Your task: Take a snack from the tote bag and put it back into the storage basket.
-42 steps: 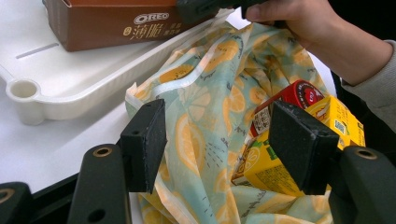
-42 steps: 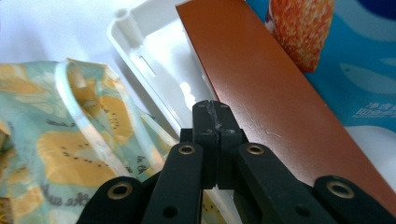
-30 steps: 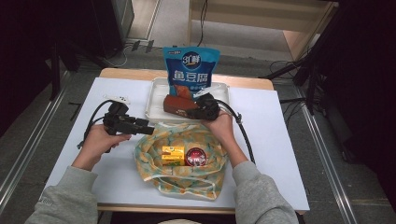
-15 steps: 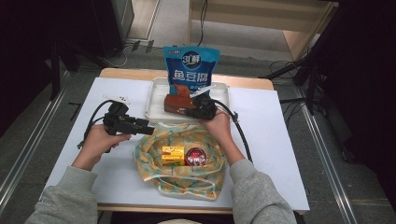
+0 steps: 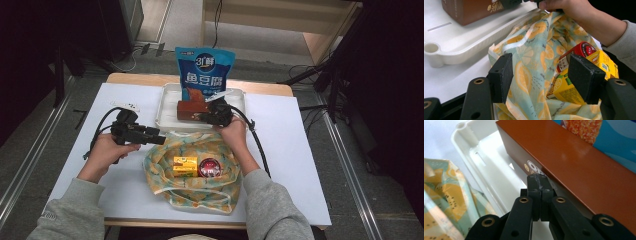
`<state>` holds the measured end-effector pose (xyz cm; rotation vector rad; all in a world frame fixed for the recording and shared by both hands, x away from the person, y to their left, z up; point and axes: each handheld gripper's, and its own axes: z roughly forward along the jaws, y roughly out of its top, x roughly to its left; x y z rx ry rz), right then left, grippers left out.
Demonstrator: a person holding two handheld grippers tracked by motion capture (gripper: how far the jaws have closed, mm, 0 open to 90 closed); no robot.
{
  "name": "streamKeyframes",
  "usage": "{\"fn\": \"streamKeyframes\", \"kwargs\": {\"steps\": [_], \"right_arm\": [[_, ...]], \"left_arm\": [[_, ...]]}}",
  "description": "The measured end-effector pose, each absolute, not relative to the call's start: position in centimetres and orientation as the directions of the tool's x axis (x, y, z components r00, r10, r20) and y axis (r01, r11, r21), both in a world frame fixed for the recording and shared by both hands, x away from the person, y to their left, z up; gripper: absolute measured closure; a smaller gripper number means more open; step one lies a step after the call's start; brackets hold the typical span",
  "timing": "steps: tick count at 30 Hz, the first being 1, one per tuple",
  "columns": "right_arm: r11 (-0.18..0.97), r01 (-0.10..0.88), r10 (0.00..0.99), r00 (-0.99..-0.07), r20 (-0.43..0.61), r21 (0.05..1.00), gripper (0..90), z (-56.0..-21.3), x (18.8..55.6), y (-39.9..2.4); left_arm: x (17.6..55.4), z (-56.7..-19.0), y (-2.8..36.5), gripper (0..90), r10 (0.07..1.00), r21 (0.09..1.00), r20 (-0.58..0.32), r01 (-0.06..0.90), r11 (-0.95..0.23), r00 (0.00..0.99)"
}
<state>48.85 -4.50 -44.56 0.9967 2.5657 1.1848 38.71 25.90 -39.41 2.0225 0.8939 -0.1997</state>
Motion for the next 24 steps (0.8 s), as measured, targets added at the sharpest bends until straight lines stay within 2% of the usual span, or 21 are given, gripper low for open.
{"fn": "streamKeyframes", "kwargs": {"steps": [24], "right_arm": [[0.426,0.538,0.677,-0.723,0.139,0.727,90.0,-44.8,50.5,-4.0]], "left_arm": [[38.7,-39.4,25.9,37.3,0.513,0.667,-0.455,0.66,-0.346,0.728]]}}
